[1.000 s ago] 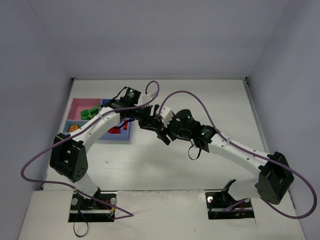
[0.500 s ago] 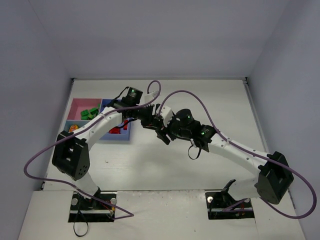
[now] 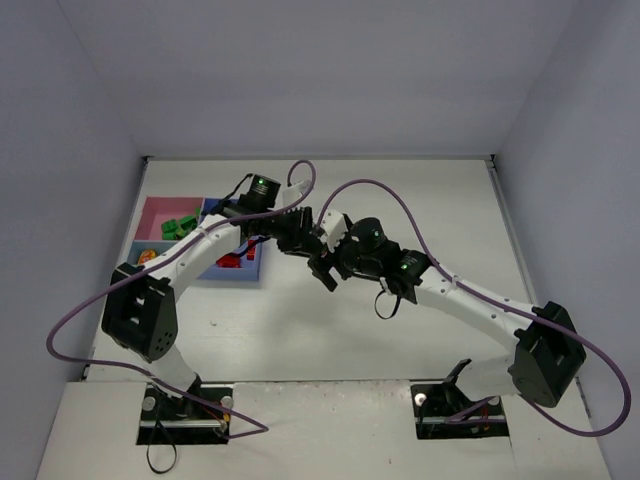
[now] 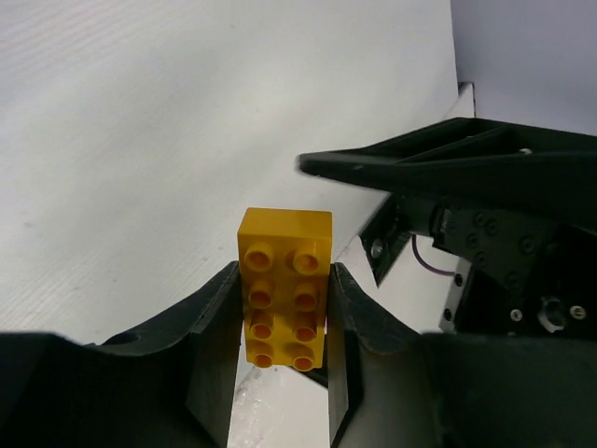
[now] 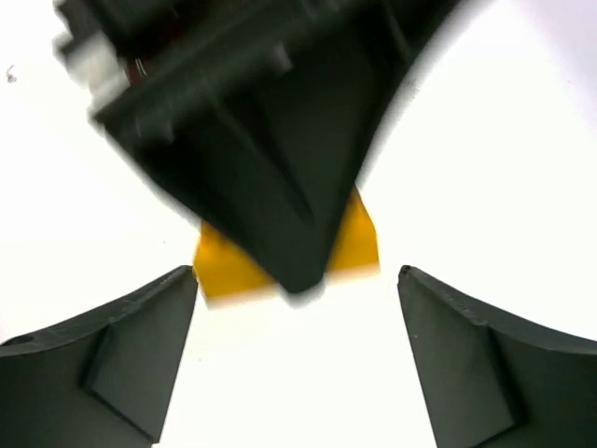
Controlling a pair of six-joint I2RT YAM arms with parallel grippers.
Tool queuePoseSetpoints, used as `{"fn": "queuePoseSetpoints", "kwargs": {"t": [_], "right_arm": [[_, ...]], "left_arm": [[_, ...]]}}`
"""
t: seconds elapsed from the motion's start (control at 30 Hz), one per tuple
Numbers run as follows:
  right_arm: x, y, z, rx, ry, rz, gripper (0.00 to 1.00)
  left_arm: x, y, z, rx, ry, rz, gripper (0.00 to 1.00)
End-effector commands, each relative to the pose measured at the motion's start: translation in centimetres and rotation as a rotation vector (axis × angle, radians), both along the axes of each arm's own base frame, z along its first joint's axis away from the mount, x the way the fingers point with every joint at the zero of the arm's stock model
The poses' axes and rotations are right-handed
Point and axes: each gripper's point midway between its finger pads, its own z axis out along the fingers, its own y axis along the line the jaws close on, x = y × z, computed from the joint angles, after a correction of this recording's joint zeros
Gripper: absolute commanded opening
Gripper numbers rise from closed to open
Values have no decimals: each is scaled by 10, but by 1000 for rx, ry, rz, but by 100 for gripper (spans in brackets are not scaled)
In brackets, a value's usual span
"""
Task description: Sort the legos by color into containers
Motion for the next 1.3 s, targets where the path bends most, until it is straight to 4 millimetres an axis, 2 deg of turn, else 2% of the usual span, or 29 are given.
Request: {"fn": "queuePoseSetpoints", "kwargs": {"t": [0.0, 0.07, 0.1, 0.17, 0.2, 0.27, 0.3, 0.37, 0.4, 0.5, 0.6, 0.63, 0.73, 0.8, 0.87, 0.97, 1.03, 1.27], "right_arm": [[26, 4, 39, 97, -76, -94, 87], [29, 0, 41, 105, -76, -129, 89], [31, -3, 43, 113, -73, -151, 90], [33, -7, 45, 118, -72, -174, 94], [34, -10, 48, 127, -73, -191, 96], [36, -15, 51, 131, -80, -224, 100], [38, -20, 53, 140, -77, -244, 100], [39, -26, 53, 146, -74, -270, 100], [40, -32, 52, 157, -64, -293, 100], [41, -40, 49, 164, -48, -319, 100], [40, -51, 41, 166, -25, -333, 100], [40, -51, 41, 166, -25, -333, 100], [41, -56, 40, 168, -23, -339, 100], [42, -60, 41, 170, -23, -344, 100], [42, -64, 40, 174, -20, -353, 100], [43, -67, 38, 172, -15, -358, 100], [43, -68, 37, 170, -16, -361, 100], [46, -73, 31, 159, -6, -373, 100]], "left_arm": [[27, 35, 22, 19, -99, 140, 8], [37, 60, 18, 63, -101, 237, 9], [47, 85, 15, 88, -86, 325, 9], [56, 112, 12, 125, -65, 430, 8], [65, 137, 15, 146, -73, 518, 9], [73, 172, 11, 215, -53, 670, 9], [80, 199, 15, 223, -54, 764, 9], [83, 230, 12, 233, -30, 913, 8], [87, 280, 6, 224, 14, 1104, 8], [87, 316, 2, 220, 37, 1239, 9], [87, 368, -8, 266, 65, 1450, 9], [87, 368, -7, 256, 71, 1460, 9], [90, 386, -14, 271, 92, 1559, 12], [92, 394, -17, 279, 96, 1601, 20], [96, 399, -25, 292, 120, 1617, 23], [98, 404, -40, 305, 181, 1642, 24], [99, 407, -47, 316, 210, 1662, 27], [104, 407, -59, 295, 255, 1691, 37]]}}
